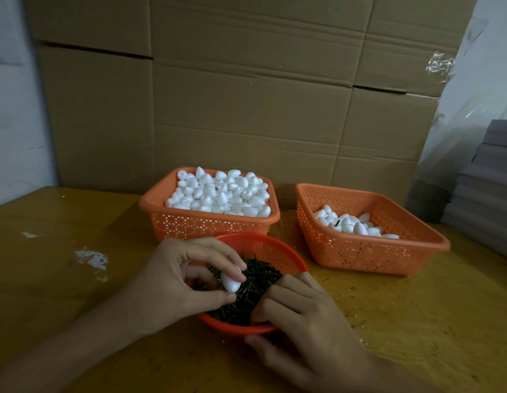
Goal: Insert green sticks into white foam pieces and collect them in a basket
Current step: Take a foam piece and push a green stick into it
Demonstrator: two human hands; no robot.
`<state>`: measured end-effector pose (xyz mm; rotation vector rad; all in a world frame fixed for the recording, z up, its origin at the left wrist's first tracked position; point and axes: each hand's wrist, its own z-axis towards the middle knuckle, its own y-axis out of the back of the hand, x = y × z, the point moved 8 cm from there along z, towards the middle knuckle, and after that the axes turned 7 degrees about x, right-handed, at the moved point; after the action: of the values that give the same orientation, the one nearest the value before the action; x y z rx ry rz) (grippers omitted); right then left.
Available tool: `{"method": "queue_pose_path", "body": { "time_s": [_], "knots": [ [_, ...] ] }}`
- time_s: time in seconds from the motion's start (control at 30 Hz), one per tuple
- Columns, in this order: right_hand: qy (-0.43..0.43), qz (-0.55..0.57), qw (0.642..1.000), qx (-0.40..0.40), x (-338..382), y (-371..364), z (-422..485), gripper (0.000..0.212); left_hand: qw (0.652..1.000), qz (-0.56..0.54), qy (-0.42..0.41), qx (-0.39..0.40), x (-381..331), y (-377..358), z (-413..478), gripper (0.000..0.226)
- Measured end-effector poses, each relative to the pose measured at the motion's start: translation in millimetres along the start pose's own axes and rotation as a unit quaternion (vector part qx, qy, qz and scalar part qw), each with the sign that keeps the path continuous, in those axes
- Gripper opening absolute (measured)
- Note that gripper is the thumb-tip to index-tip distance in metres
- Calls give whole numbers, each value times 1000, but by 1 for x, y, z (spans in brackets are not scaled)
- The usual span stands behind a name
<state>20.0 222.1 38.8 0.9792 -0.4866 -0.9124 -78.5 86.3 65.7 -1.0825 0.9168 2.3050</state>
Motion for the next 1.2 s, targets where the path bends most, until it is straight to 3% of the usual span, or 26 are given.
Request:
{"method": "queue_pose_path", "body": {
  "time_s": [1.2],
  "knots": [
    [4, -9, 1000, -5, 1, 1, 0, 18, 1000, 8, 23, -17, 5, 2, -2, 26]
  ]
}}
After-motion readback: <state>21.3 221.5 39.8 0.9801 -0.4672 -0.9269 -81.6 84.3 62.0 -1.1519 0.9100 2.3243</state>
